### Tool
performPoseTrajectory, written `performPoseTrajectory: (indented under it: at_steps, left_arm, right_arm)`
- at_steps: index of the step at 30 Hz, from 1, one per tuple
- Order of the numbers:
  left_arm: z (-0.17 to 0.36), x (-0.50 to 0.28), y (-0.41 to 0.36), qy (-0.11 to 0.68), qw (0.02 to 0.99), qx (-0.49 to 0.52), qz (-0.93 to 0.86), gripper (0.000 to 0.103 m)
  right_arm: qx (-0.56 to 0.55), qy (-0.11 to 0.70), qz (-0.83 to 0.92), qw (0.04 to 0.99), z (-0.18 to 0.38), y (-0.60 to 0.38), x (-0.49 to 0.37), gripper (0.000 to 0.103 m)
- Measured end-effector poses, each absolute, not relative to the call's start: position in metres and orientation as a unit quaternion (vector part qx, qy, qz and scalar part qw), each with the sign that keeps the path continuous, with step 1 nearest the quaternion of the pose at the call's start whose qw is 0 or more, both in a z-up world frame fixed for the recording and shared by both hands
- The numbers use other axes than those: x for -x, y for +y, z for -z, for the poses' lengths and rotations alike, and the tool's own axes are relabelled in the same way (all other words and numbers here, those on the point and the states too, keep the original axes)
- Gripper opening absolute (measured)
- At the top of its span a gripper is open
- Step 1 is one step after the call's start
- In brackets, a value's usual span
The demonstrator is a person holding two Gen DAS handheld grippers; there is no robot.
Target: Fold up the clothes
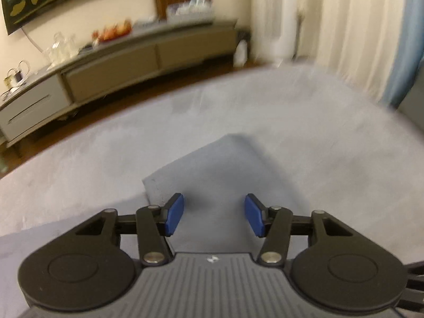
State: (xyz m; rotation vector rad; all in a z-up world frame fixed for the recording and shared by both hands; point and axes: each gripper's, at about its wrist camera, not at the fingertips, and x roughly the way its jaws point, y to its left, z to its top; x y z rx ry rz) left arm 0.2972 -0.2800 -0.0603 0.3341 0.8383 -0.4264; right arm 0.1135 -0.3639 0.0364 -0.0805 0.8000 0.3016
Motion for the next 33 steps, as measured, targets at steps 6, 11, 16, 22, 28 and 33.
performPoseTrajectory:
  at_steps: [6,11,16,22,28,33]
  left_arm:
    - [0.066,-0.295,-0.268,0.389,0.89,-0.148,0.186,0.046]
    - [0.039,-0.23,-0.22,0.383,0.893,-0.035,0.232,0.046]
    - [0.073,-0.187,-0.212,0.395,0.889,-0.086,0.217,0.052]
    - [0.039,-0.19,-0.208,0.397,0.891,-0.067,0.211,0.06]
    - [0.009,-0.212,-0.245,0.4,0.885,-0.083,0.224,0.085]
    - [0.015,-0.22,-0.289,0.432,0.852,-0.138,0.261,0.085]
  right_arm:
    - [0.062,0.386,-0.148,0.908,-0.023,-0.36,-0.12,0.018]
    - [0.035,0.375,-0.136,0.916,-0.028,-0.374,-0.13,0.021]
    - [0.058,0.388,-0.135,0.91,-0.004,-0.369,-0.142,0.023]
    - [0.0,0.341,-0.072,0.937,-0.021,-0.391,-0.126,0.093]
    - [0.002,0.359,-0.113,0.927,-0.008,-0.383,-0.132,0.01]
    - [0.06,0.277,-0.134,0.95,-0.034,-0.362,-0.111,0.009]
